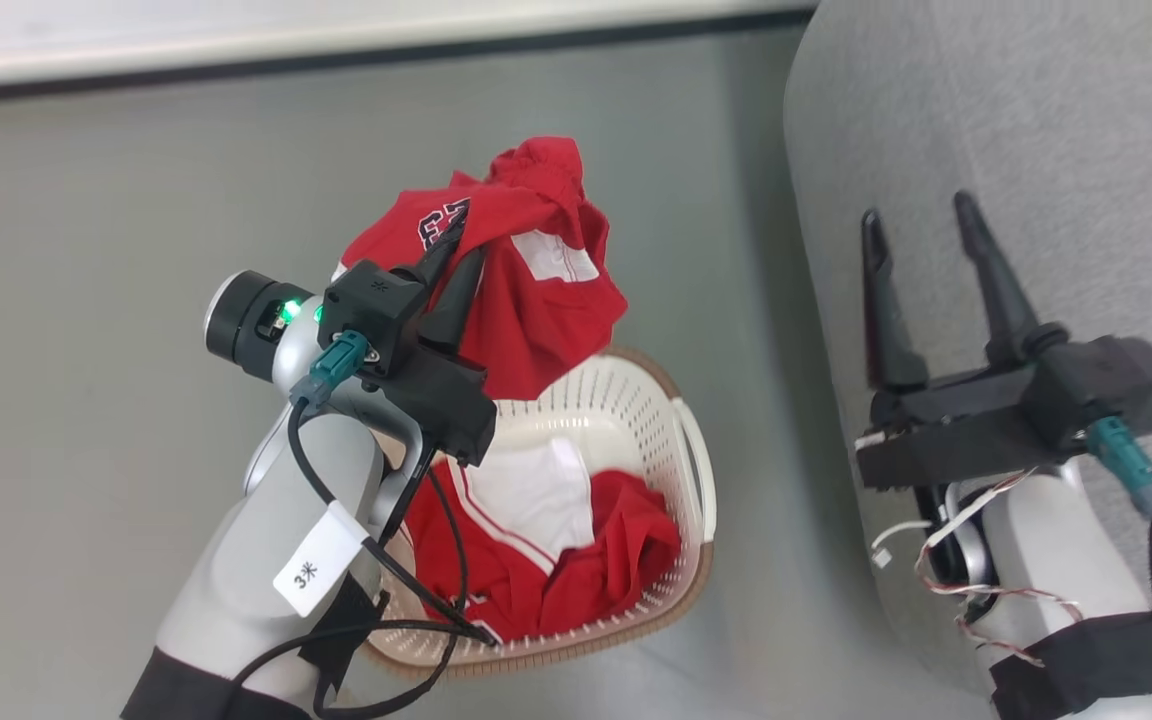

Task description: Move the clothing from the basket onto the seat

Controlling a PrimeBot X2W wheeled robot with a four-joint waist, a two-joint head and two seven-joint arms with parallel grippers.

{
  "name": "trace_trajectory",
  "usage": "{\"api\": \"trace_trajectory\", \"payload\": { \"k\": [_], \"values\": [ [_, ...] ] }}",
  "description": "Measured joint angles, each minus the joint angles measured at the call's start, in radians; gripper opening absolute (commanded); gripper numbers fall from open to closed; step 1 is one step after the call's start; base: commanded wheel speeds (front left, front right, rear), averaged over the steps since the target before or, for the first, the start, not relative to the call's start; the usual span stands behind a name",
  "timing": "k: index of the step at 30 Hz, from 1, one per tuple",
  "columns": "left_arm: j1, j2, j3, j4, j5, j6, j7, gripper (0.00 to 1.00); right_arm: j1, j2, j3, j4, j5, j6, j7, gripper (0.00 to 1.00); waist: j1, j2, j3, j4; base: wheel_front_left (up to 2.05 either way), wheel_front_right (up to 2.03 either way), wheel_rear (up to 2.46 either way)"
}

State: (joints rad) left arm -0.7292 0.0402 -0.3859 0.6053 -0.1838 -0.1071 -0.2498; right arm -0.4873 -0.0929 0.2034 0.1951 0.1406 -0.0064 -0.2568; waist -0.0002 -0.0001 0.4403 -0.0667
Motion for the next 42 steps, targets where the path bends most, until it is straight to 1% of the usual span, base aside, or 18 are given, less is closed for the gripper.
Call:
{"api": "trace_trajectory", "payload": {
  "k": [4, 9, 10, 11, 18, 23, 26, 28, 33, 38, 42],
  "values": [
    [0.002, 0.006, 0.002, -0.003, -0.002, -0.001, 0.000, 0.00, 0.006, 0.007, 0.016, 0.040, 0.004, 0.016, 0.000, 1.00, 0.0000, 0.0000, -0.057, 0.001, 0.00, 0.00, 0.00],
    [0.011, 0.006, 0.005, -0.002, -0.009, -0.007, 0.000, 0.00, 0.016, 0.012, 0.031, 0.080, 0.010, 0.026, 0.000, 1.00, 0.0000, 0.0000, -0.128, -0.001, 0.00, 0.00, 0.00],
    [0.011, 0.006, 0.005, -0.002, -0.009, -0.007, 0.000, 0.00, 0.016, 0.012, 0.031, 0.080, 0.010, 0.026, 0.000, 1.00, 0.0000, 0.0000, -0.128, -0.001, 0.00, 0.00, 0.00],
    [0.012, 0.006, 0.002, 0.000, -0.011, -0.008, 0.000, 0.00, 0.028, 0.013, 0.039, 0.097, 0.011, 0.035, 0.000, 1.00, -0.0001, 0.0000, -0.156, -0.001, 0.00, 0.00, 0.00],
    [0.026, 0.003, -0.006, 0.023, -0.037, -0.009, 0.000, 0.00, 0.062, 0.021, 0.095, 0.157, 0.021, 0.068, 0.000, 1.00, 0.0001, -0.0001, -0.254, 0.007, 0.00, 0.00, 0.00],
    [0.062, 0.002, -0.018, 0.043, -0.054, -0.009, 0.000, 0.00, 0.082, 0.025, 0.154, 0.206, 0.021, 0.092, 0.000, 1.00, 0.0000, 0.0000, -0.325, 0.015, 0.00, 0.00, 0.00],
    [0.084, 0.002, -0.024, 0.055, -0.063, -0.009, 0.000, 0.00, 0.083, 0.027, 0.198, 0.241, 0.028, 0.112, 0.000, 1.00, 0.0001, 0.0000, -0.367, 0.020, 0.00, 0.00, 0.00],
    [0.097, 0.003, -0.031, 0.057, -0.068, -0.016, 0.000, 0.00, 0.084, 0.027, 0.226, 0.258, 0.032, 0.114, 0.000, 1.00, 0.0000, 0.0000, -0.395, 0.023, 0.00, 0.00, 0.00],
    [0.136, 0.001, -0.052, 0.038, -0.072, -0.016, 0.011, 0.00, 0.089, 0.028, 0.303, 0.276, 0.039, 0.130, 0.000, 1.00, 0.0000, 0.0000, -0.457, 0.031, 0.00, 0.00, 0.00],
    [0.164, 0.001, -0.073, 0.008, -0.072, -0.016, 0.021, 0.00, 0.089, 0.029, 0.366, 0.299, 0.053, 0.131, 0.000, 1.00, 0.0001, 0.0000, -0.500, 0.043, 0.00, 0.00, 0.00],
    [0.182, 0.001, -0.093, -0.027, -0.078, -0.016, 0.036, 0.00, 0.086, 0.028, 0.404, 0.321, 0.064, 0.131, 0.000, 1.00, 0.0001, 0.0000, -0.515, 0.057, 0.00, 0.00, 0.00]
  ]
}}
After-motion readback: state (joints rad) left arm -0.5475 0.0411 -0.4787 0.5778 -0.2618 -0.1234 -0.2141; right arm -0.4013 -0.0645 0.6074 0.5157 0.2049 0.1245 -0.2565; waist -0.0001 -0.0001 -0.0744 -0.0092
